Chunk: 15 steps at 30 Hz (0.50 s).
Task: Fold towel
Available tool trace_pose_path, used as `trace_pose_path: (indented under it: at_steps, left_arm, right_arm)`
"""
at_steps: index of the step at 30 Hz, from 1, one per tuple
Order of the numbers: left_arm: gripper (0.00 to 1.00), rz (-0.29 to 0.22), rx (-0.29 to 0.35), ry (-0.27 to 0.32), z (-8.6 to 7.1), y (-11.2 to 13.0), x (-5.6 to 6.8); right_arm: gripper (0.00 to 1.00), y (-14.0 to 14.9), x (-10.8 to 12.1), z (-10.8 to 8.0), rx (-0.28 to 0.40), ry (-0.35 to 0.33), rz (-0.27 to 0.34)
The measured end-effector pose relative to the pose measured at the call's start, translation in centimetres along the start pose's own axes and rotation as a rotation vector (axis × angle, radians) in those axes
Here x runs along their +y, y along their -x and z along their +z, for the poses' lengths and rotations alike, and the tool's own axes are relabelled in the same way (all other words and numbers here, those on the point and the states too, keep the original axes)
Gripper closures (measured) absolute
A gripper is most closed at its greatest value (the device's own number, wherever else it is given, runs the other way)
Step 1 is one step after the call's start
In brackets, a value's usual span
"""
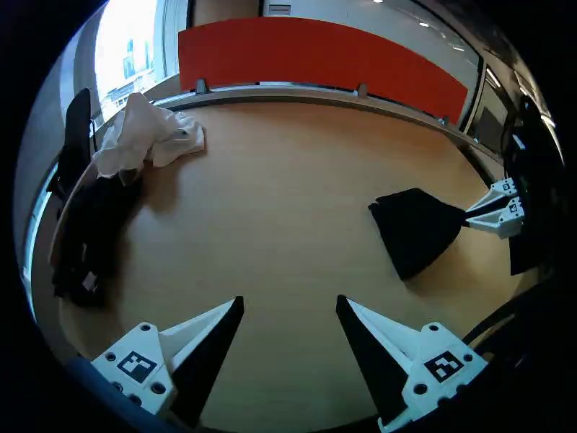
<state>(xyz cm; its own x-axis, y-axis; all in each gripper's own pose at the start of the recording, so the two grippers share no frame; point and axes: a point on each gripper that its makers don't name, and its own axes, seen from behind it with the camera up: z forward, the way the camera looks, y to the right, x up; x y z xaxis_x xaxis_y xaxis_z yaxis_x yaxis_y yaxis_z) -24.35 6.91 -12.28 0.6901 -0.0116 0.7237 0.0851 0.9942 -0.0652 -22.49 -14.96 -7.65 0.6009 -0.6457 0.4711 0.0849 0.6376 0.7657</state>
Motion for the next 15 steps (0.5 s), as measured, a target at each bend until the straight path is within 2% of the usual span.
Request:
trace_pose_path:
  at_steps: [8, 15]
  left_arm:
    - [0.05, 0.011, 0.024, 0.006, -0.3, -1.3, 0.2]
    - [0.05, 0.019, 0.045, 0.014, -0.6, -2.4, 0.5]
  right_arm:
    - [0.95, -6.0, 1.6, -1.6, 0.077, 0.029, -0.033]
    - [0.95, -9.5, 2.9, -3.3, 0.13, 0.056, -0.054]
